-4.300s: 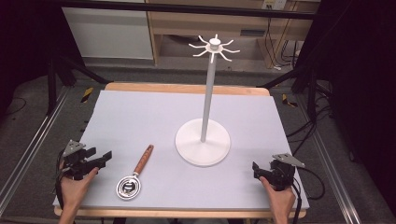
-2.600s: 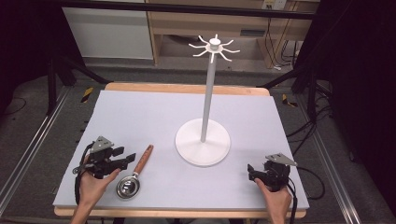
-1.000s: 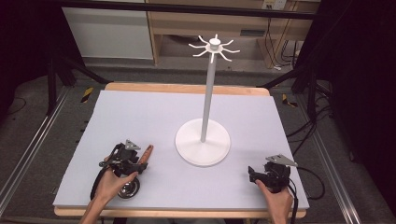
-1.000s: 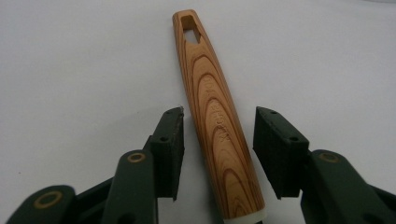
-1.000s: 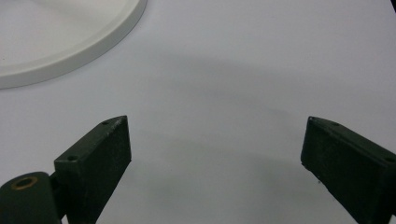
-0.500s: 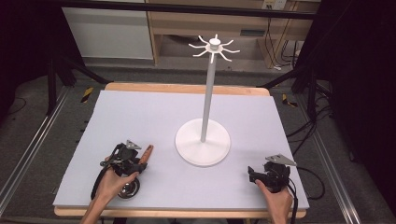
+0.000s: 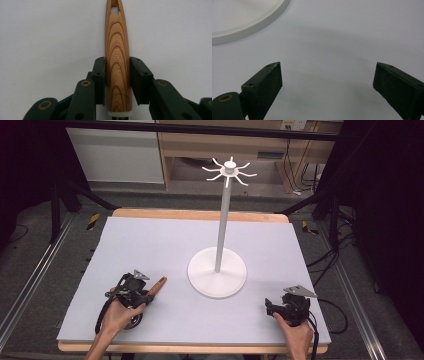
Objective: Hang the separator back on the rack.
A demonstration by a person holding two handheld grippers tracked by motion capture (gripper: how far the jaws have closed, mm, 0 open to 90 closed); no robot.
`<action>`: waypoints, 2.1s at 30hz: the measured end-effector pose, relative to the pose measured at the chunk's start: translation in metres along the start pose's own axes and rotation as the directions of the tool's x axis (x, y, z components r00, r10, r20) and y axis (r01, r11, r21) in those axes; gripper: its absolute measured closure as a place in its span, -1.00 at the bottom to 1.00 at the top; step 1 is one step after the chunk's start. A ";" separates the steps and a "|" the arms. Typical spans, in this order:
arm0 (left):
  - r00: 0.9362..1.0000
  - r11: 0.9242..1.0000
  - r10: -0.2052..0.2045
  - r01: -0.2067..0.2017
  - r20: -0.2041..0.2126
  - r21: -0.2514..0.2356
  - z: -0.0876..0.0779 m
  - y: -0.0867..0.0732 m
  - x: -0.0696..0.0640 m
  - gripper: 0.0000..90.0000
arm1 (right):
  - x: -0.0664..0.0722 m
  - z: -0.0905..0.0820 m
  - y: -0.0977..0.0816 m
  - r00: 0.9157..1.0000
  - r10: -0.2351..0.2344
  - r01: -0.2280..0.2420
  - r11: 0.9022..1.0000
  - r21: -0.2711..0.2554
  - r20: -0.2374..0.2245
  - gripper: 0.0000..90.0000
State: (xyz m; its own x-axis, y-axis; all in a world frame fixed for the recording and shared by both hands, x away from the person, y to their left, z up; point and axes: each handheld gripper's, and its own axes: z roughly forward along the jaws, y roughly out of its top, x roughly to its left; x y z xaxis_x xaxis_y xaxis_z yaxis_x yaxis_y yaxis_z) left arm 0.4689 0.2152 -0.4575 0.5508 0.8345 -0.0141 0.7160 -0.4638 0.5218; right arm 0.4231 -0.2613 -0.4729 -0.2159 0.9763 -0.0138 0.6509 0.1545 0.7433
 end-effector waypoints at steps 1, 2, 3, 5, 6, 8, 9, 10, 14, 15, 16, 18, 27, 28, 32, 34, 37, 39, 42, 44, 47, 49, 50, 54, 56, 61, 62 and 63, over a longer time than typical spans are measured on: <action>1.000 1.000 0.005 -0.005 0.002 0.006 0.000 0.000 0.000 0.48 | 0.000 0.000 0.000 1.000 0.000 0.000 1.000 -0.001 0.000 -0.80; 1.000 1.000 0.024 -0.024 0.000 0.013 -0.001 0.000 0.000 0.48 | -0.001 0.000 0.000 1.000 -0.002 0.002 1.000 -0.001 -0.001 -0.80; 1.000 0.999 0.029 -0.029 0.000 0.012 -0.001 -0.001 0.000 0.48 | -0.001 0.000 0.000 1.000 -0.002 0.002 1.000 -0.001 0.000 -0.80; 0.999 0.999 0.039 -0.039 0.004 0.016 -0.002 -0.001 0.000 0.48 | -0.001 0.000 0.000 1.000 -0.002 0.002 1.000 0.000 0.001 -0.80; 0.999 0.999 0.039 -0.039 0.004 0.016 -0.002 -0.001 0.000 0.48 | -0.001 0.000 0.000 1.000 -0.002 0.002 1.000 0.000 0.001 -0.80; 0.999 0.999 0.043 -0.043 0.000 0.010 -0.002 -0.002 0.000 0.48 | -0.001 0.000 0.000 1.000 -0.002 0.002 1.000 0.001 0.000 -0.80; 0.999 0.999 0.050 -0.050 -0.003 0.009 -0.002 -0.002 -0.001 0.48 | -0.001 0.000 0.000 1.000 -0.002 0.002 1.000 0.001 -0.001 -0.80; 0.999 0.999 0.054 -0.054 -0.006 0.009 -0.002 -0.001 -0.001 0.47 | -0.001 0.000 0.000 1.000 -0.004 0.004 1.000 -0.001 -0.003 -0.80; 0.997 0.996 0.083 -0.083 0.005 -0.006 -0.003 0.001 -0.004 0.29 | -0.001 0.000 0.000 1.000 -0.002 0.002 1.000 0.000 -0.003 -0.80; 0.997 0.996 0.083 -0.083 0.005 -0.006 -0.003 0.001 -0.004 0.28 | -0.001 0.000 0.000 1.000 -0.002 0.002 1.000 0.000 -0.003 -0.80; 0.996 0.996 0.091 -0.091 -0.001 -0.009 -0.005 0.002 -0.004 0.28 | -0.001 0.000 0.000 1.000 -0.001 0.001 1.000 0.000 -0.004 -0.80; 0.996 0.995 0.094 -0.094 -0.003 -0.015 -0.008 0.004 -0.004 0.27 | -0.001 0.000 0.000 1.000 -0.002 0.002 1.000 0.000 -0.005 -0.80; 0.992 0.991 0.129 -0.129 -0.009 -0.018 -0.014 0.017 -0.003 0.26 | 0.000 0.003 0.000 1.000 0.013 -0.012 1.000 0.008 -0.014 -0.80; 0.991 0.991 0.136 -0.136 -0.010 -0.016 -0.014 0.020 -0.003 0.26 | 0.001 0.004 0.000 1.000 0.004 -0.004 1.000 0.010 -0.014 -0.80; 0.987 0.987 0.162 -0.162 -0.020 0.009 -0.013 0.030 -0.006 0.27 | 0.003 0.004 0.001 1.000 -0.001 0.001 1.000 0.008 -0.017 -0.80; 0.987 0.987 0.162 -0.162 -0.018 0.012 -0.012 0.032 -0.006 0.27 | 0.003 0.004 0.001 1.000 -0.001 0.001 1.000 0.006 -0.020 -0.80; 0.987 0.986 0.161 -0.161 0.003 0.032 -0.009 0.035 -0.004 0.30 | 0.002 0.003 0.002 1.000 -0.001 0.001 1.000 0.004 -0.019 -0.80; 0.988 0.987 0.157 -0.157 0.007 0.042 -0.007 0.035 -0.003 0.32 | 0.002 0.003 0.002 1.000 -0.005 0.005 1.000 0.007 -0.020 -0.80; 0.988 0.986 0.155 -0.155 0.005 0.053 -0.005 0.035 -0.002 0.34 | 0.002 0.003 0.002 1.000 0.002 -0.002 1.000 0.007 -0.019 -0.80; 0.988 0.985 0.154 -0.155 0.010 0.075 -0.001 0.035 0.000 0.36 | 0.001 0.003 0.002 1.000 0.001 -0.001 1.000 0.005 -0.020 -0.80; 0.988 0.984 0.152 -0.153 0.021 0.086 0.002 0.034 0.001 0.38 | 0.001 0.003 0.002 1.000 0.000 0.001 1.000 0.007 -0.019 -0.80; 0.988 0.984 0.152 -0.153 0.023 0.095 0.005 0.034 0.001 0.39 | 0.001 0.003 0.002 1.000 -0.002 0.002 1.000 0.008 -0.018 -0.80; 0.988 0.984 0.152 -0.153 0.023 0.095 0.005 0.034 0.001 0.39 | 0.001 0.003 0.002 1.000 -0.002 0.002 1.000 0.008 -0.018 -0.80; 0.988 0.981 0.153 -0.155 0.030 0.113 0.009 0.033 0.000 0.40 | 0.000 0.003 0.002 1.000 -0.003 0.003 1.000 0.006 -0.018 -0.80; 0.988 0.980 0.153 -0.156 0.031 0.123 0.012 0.033 0.000 0.39 | 0.000 0.003 0.002 1.000 -0.003 0.003 1.000 0.007 -0.017 -0.80; 0.988 0.975 0.152 -0.155 0.028 0.157 0.014 0.037 -0.001 0.40 | 0.001 0.003 0.002 1.000 0.004 -0.004 1.000 0.011 -0.023 -0.80; 0.988 0.974 0.152 -0.154 0.027 0.164 0.014 0.038 -0.002 0.39 | 0.001 0.003 0.002 1.000 0.000 0.000 1.000 0.010 -0.020 -0.80; 0.989 0.975 0.148 -0.150 0.025 0.165 0.014 0.038 -0.003 0.40 | 0.001 0.003 0.002 1.000 0.001 -0.001 1.000 0.011 -0.022 -0.80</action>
State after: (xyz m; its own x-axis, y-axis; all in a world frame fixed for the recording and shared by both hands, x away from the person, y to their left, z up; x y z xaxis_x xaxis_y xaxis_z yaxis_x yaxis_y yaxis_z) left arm 0.5008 0.1912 -0.4498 0.6613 0.7489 0.0422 0.6859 -0.6266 0.3700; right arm 0.4260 -0.2592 -0.4733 -0.2313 0.9729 0.0021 0.6588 0.1551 0.7362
